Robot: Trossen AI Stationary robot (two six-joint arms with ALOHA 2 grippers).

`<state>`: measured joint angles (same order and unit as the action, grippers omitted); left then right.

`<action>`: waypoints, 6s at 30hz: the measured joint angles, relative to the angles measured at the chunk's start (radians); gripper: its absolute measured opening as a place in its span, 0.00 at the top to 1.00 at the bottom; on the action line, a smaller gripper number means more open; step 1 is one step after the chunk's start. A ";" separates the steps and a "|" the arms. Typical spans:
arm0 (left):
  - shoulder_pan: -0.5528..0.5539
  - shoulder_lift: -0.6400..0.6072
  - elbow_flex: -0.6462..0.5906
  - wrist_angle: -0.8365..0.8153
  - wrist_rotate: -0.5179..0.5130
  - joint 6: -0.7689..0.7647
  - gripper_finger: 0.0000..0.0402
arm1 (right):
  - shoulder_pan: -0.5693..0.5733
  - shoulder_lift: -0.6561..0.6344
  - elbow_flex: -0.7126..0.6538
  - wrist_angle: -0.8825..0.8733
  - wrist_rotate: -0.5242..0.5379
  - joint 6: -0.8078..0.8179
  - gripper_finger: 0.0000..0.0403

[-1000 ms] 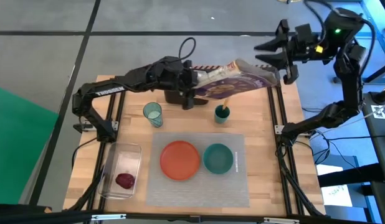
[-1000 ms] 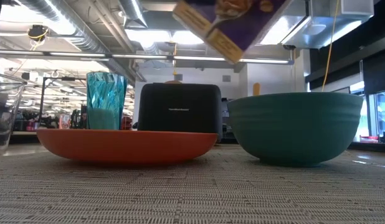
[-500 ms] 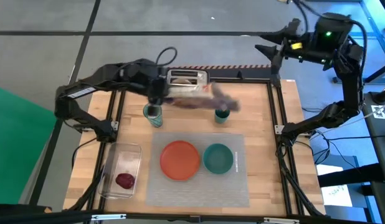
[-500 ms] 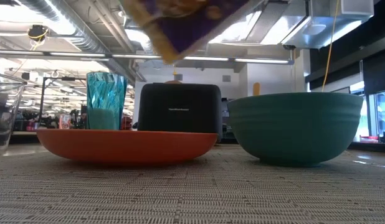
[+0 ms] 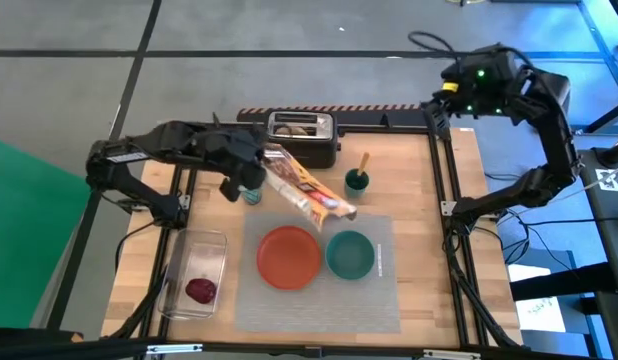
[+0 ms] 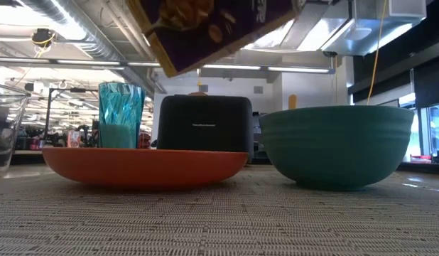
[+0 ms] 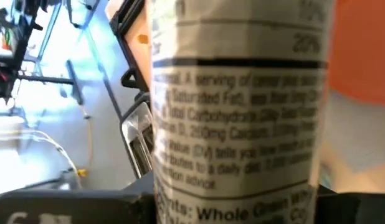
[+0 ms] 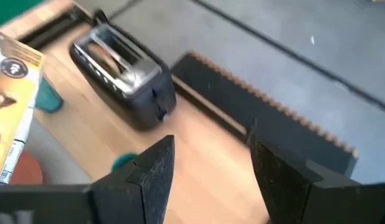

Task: Arrange a breakfast setting
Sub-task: Pour the cereal from the violet cereal box into the green bowl

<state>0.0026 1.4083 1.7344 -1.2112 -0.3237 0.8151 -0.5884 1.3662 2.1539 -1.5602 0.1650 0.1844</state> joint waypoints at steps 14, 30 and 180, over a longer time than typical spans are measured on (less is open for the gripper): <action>-0.080 0.180 0.000 0.011 -0.091 0.166 0.71 | 0.000 -0.227 -0.273 0.047 -0.008 0.150 0.50; -0.181 0.236 0.000 0.187 -0.261 0.533 0.71 | 0.000 -0.384 -0.369 0.053 -0.013 0.230 0.50; 0.609 0.098 0.000 1.148 1.003 -0.888 0.71 | 0.000 -0.319 -0.408 1.050 -0.666 -0.017 0.45</action>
<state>0.6115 1.5060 1.7344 -0.0636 0.6792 -0.0734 -0.5884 1.0477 1.7460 -0.5105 -0.5013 0.1676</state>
